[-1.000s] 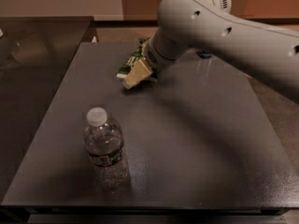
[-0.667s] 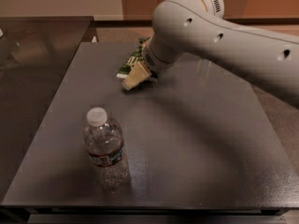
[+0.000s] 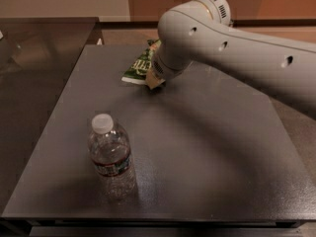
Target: Move green jalapeno chip bag near water bottle
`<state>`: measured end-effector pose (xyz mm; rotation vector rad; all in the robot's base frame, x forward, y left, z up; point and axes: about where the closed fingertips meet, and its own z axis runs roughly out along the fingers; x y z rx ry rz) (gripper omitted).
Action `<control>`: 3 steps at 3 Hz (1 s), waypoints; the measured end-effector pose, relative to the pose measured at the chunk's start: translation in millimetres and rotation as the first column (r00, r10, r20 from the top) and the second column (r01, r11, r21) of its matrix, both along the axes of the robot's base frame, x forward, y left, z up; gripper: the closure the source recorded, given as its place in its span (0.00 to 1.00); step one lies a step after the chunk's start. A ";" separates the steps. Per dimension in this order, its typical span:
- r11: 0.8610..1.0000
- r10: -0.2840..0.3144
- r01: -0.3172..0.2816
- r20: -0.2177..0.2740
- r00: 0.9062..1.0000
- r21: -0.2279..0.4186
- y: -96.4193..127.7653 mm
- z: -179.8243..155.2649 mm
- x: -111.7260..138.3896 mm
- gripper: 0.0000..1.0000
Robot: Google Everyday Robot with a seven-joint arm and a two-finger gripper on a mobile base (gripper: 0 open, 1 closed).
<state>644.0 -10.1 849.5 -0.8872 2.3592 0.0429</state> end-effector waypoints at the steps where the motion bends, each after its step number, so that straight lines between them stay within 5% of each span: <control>1: 1.000 -0.013 0.013 0.004 1.000 0.014 -5.6 2.6 -0.7 0.71; 2: 0.999 0.004 -0.005 0.027 1.000 0.034 -9.1 14.3 -5.2 0.94; 3: 0.995 0.064 -0.069 0.057 0.996 0.074 -8.4 35.3 -14.6 1.00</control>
Offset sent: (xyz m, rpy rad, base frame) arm -0.0111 -0.0164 0.0317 0.0584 -0.0620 0.0347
